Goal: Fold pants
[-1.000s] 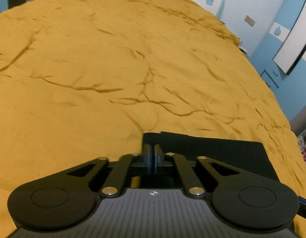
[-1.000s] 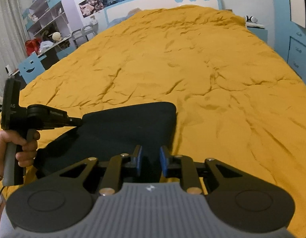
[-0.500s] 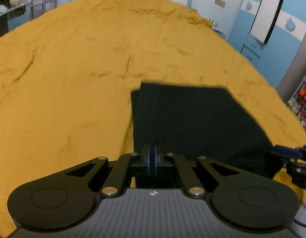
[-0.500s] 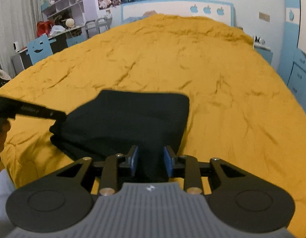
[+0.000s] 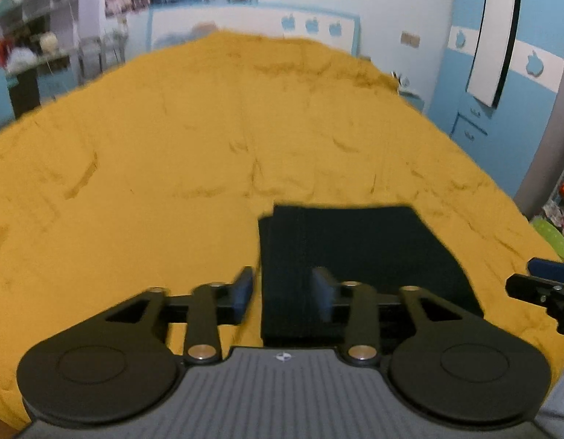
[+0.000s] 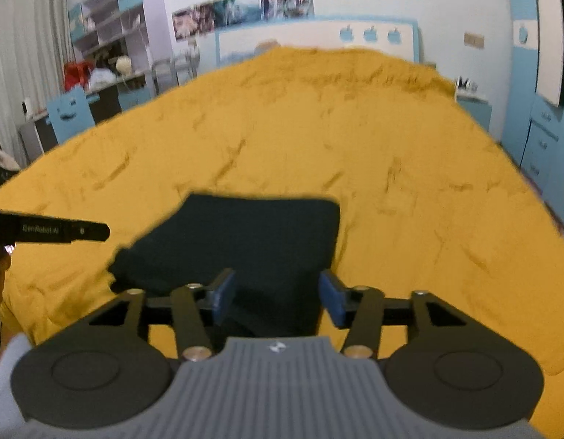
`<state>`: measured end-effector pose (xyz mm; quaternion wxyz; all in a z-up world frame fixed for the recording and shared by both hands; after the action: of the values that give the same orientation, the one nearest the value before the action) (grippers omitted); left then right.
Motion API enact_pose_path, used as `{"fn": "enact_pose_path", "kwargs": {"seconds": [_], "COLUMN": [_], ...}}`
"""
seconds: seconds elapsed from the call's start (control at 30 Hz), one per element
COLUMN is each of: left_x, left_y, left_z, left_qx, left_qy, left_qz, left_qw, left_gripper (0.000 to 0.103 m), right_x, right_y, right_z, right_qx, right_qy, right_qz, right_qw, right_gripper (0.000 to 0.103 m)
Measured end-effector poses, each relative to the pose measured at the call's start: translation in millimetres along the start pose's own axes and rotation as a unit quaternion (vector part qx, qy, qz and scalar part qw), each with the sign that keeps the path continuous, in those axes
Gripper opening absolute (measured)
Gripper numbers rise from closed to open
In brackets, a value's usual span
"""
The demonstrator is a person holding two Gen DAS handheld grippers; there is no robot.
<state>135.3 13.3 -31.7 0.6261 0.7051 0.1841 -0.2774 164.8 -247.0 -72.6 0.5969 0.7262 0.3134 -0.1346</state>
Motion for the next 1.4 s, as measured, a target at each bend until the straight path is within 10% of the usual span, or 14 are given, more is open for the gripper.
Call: {"fn": "enact_pose_path", "kwargs": {"seconds": [0.2,0.67,1.4], "left_x": [-44.7,-34.9,-34.0], "left_y": [-1.5,-50.2,-59.9], "left_z": [25.5,56.9,70.2], "left_qx": [0.052,0.041,0.055], "left_qy": [0.052,0.064,0.065], "left_qz": [0.055,-0.014,-0.017], "left_qw": [0.9958,0.997,0.9963], "left_gripper": [0.094,0.096,0.096], "right_x": [-47.7,-64.4,-49.4], "right_y": [4.6,-45.2,-65.1], "right_z": [-27.3,-42.0,-34.7], "right_qx": [-0.015,-0.003,-0.002], "right_qy": [-0.005,-0.067,-0.063], "right_qz": [0.053,0.039,0.014], "right_qw": [0.998,0.997,0.998], "right_gripper": [0.081,0.082,0.082]}}
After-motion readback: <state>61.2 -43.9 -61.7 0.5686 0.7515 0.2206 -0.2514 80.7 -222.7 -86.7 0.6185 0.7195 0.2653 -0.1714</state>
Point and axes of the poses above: each gripper's, at about its wrist camera, not at the fingertips, and x roughly the way its jaws point, z to its right, y to its top, the point moved 3 cm from there along x, roughly the way its jaws point, and after that the axes turned 9 degrees about x, right-handed, at the moved point
